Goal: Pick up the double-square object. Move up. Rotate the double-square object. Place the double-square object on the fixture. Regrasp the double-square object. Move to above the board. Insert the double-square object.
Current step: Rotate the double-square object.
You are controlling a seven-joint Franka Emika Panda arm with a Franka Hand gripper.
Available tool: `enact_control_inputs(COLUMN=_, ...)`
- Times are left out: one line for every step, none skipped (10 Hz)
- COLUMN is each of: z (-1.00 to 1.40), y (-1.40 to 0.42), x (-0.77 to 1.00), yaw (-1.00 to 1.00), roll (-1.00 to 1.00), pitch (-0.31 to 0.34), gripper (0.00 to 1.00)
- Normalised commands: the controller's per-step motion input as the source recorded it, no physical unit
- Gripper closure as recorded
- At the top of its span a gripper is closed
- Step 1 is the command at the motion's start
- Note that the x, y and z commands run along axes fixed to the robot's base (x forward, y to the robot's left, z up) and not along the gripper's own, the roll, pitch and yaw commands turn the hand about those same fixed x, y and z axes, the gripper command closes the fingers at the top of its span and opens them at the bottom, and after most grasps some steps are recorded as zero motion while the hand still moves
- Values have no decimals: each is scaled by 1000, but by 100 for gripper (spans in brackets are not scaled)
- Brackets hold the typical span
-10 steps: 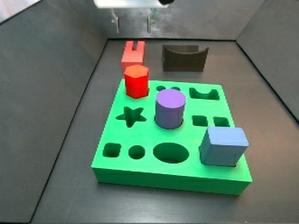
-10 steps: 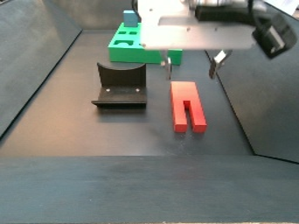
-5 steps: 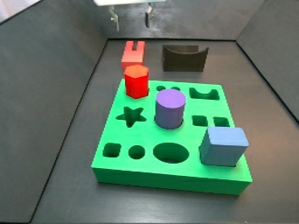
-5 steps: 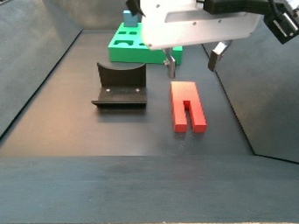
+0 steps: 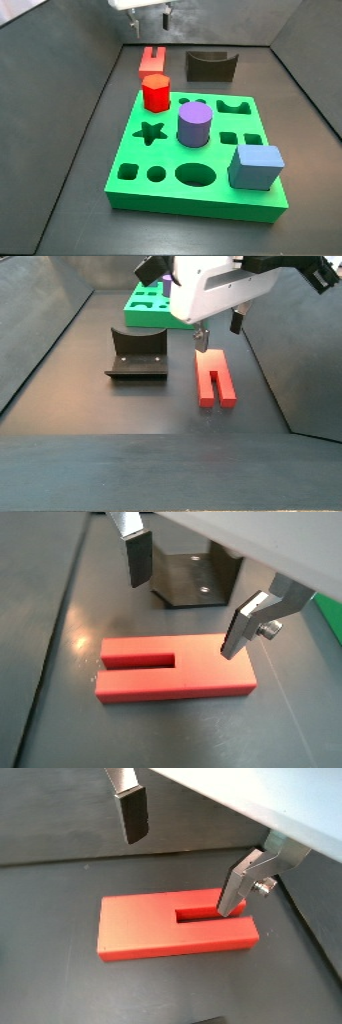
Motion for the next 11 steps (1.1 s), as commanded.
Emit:
enact_control_inputs(z=-45, y=2, x=28, yaw=1000, roll=-1, pitch=-1, gripper=0)
enact_control_inputs(z=-45, y=2, x=28, yaw=1000, roll=-1, pitch=-1, gripper=0)
enact_control_inputs(z=-44, y=2, x=29, yaw=1000, roll=-1, pitch=-1, gripper=0)
enact_control_inputs(z=-43, y=2, x=29, yaw=1000, roll=-1, pitch=-1, gripper=0)
enact_control_inputs(z=-43, y=2, x=29, yaw=1000, roll=-1, pitch=-1, gripper=0)
enact_control_inputs(z=-43, y=2, x=29, yaw=1000, roll=-1, pitch=-1, gripper=0)
enact_control_inputs(z=-43, y=2, x=29, yaw=1000, roll=-1, pitch=-1, gripper=0)
enact_control_inputs(z=-42, y=2, x=29, yaw=1000, roll=-1, pitch=-2, gripper=0)
enact_control_inputs(z=-42, y=2, x=29, yaw=1000, roll=-1, pitch=-2, gripper=0)
enact_control_inputs(z=-42, y=2, x=29, yaw=1000, roll=-1, pitch=-2, gripper=0)
enact_control_inputs(z=-42, y=2, x=30, yaw=1000, roll=-2, pitch=-2, gripper=0)
